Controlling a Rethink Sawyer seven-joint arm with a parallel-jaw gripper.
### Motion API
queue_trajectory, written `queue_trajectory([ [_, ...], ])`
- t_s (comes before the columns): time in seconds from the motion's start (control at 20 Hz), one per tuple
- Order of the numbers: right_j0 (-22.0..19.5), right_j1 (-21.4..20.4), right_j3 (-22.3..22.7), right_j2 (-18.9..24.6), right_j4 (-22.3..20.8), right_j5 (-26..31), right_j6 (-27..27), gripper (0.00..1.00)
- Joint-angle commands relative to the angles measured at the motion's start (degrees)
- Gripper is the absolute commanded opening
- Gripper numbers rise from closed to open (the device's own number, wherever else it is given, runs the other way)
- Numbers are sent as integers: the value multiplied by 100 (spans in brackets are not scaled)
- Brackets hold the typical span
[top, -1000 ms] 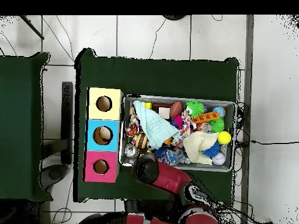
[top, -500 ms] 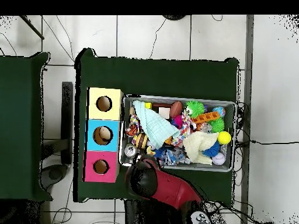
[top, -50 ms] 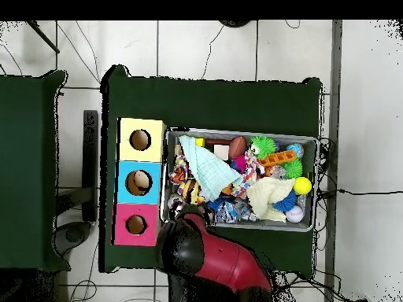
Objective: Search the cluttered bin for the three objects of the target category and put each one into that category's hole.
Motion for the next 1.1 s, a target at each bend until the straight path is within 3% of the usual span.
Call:
queue_trajectory([
  [0.05, 387, -255, 560, 488, 622, 487, 1790, 0],
  [0.55, 1223, -144, 506, 220, 1201, 433, 2109, 0],
  [0.85, 1465, -110, 595, 235, 1357, 329, 2291, 0],
  [1.1, 1406, 43, 749, 455, 1399, 55, 2387, 0],
])
